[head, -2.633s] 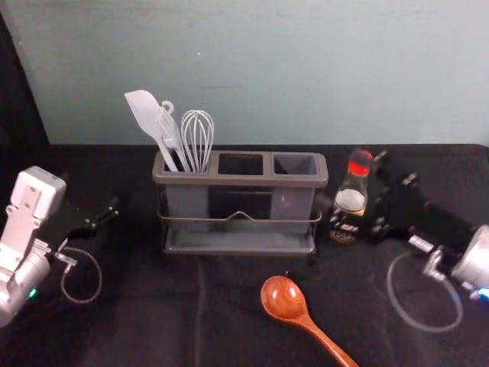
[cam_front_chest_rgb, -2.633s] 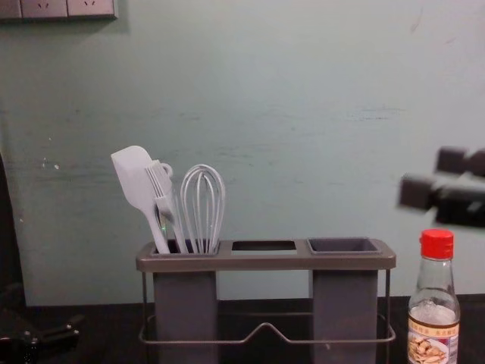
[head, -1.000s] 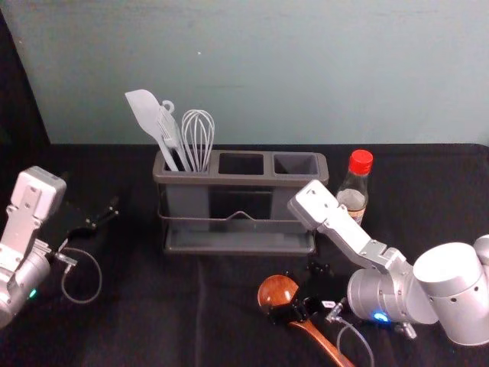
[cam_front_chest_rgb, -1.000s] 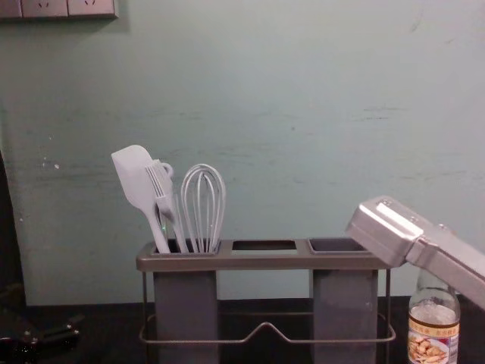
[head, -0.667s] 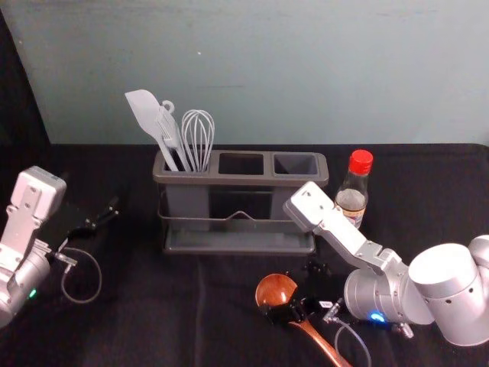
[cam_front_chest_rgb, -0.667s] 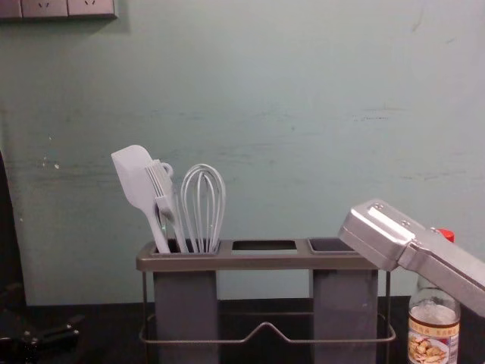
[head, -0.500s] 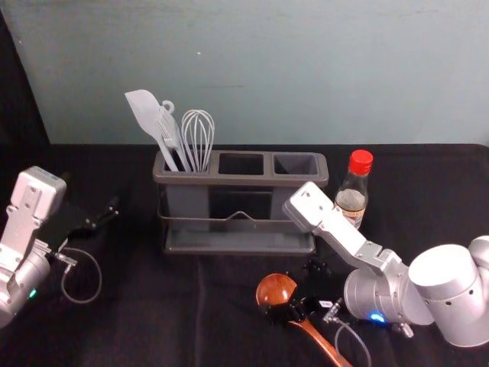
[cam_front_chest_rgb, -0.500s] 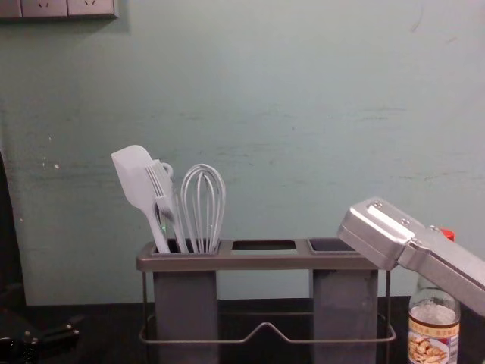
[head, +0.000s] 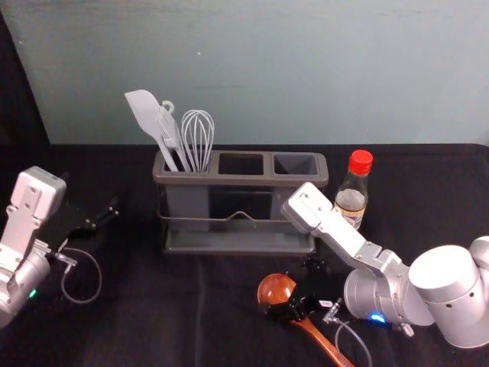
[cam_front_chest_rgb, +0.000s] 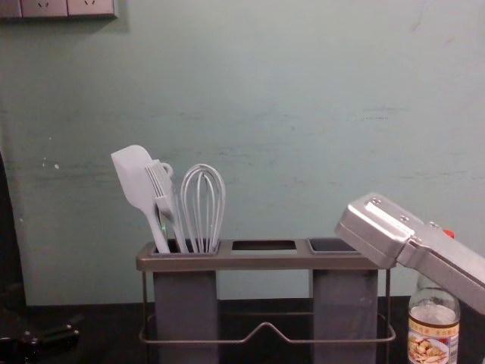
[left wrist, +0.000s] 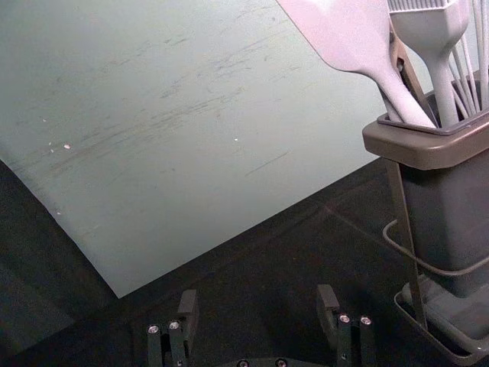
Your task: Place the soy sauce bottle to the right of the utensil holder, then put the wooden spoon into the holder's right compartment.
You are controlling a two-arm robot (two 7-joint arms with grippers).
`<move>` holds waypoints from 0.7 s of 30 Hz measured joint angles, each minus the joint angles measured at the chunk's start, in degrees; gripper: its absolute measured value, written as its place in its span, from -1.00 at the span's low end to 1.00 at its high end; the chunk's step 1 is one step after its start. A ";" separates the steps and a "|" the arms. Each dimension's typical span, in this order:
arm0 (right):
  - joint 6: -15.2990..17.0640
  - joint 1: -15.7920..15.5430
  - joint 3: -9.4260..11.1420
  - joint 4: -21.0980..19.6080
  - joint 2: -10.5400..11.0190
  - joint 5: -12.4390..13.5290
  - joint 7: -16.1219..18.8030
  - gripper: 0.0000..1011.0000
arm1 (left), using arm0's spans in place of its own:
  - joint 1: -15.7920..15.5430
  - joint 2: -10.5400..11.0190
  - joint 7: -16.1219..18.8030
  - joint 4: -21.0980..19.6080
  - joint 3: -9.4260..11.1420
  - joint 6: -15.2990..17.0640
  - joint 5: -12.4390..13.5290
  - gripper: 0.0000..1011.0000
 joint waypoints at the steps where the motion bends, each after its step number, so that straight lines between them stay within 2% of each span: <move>1: 0.00 -0.01 0.01 -0.03 -0.03 -0.06 0.06 0.98 | 0.00 0.00 0.00 0.00 0.00 0.00 0.00 1.00; 21: -0.14 -0.64 1.07 0.76 -1.35 -2.50 1.51 0.98 | 0.00 0.00 0.00 0.00 0.00 0.00 0.00 1.00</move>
